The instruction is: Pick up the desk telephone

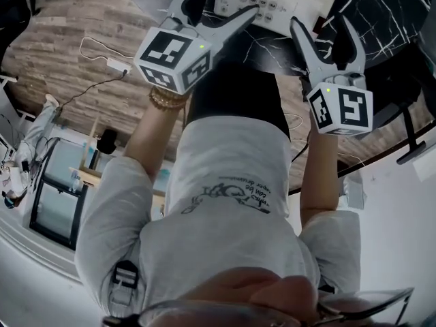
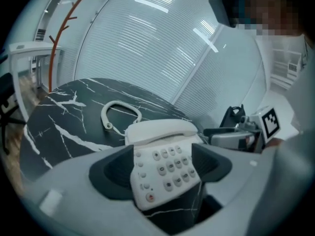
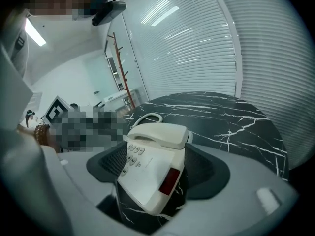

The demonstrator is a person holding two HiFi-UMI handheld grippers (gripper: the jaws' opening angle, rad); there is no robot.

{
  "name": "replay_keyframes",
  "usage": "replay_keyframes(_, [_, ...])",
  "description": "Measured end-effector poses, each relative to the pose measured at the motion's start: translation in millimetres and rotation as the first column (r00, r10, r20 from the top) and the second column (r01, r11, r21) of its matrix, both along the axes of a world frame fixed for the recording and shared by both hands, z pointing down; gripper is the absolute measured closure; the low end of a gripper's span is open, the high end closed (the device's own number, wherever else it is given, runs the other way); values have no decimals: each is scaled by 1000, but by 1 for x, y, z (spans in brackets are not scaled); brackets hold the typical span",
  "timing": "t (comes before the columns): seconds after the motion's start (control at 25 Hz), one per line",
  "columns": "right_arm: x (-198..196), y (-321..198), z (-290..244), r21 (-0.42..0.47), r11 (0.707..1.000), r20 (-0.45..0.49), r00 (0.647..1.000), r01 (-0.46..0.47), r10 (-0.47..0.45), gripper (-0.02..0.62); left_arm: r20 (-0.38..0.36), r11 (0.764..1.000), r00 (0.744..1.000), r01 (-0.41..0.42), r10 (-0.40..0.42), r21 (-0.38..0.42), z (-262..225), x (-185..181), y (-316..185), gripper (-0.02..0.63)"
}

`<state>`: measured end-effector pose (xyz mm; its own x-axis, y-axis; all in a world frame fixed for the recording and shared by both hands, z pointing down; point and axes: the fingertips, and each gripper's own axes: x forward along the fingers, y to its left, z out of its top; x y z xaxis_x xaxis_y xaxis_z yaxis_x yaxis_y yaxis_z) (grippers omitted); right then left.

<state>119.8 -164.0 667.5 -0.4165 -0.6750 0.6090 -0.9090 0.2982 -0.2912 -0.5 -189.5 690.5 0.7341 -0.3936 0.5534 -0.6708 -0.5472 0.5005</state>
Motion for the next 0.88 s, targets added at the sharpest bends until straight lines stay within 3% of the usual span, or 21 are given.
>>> replay_keyframes(0.36, [-2, 5, 48, -57, 997, 16, 999, -48, 49, 187, 32, 1000, 999, 4, -3, -28, 47, -5, -2, 202])
replay_keyframes(0.88, [-10, 8, 68, -55, 997, 83, 995, -51, 56, 204, 67, 1000, 998, -13, 15, -24, 59, 1, -2, 227])
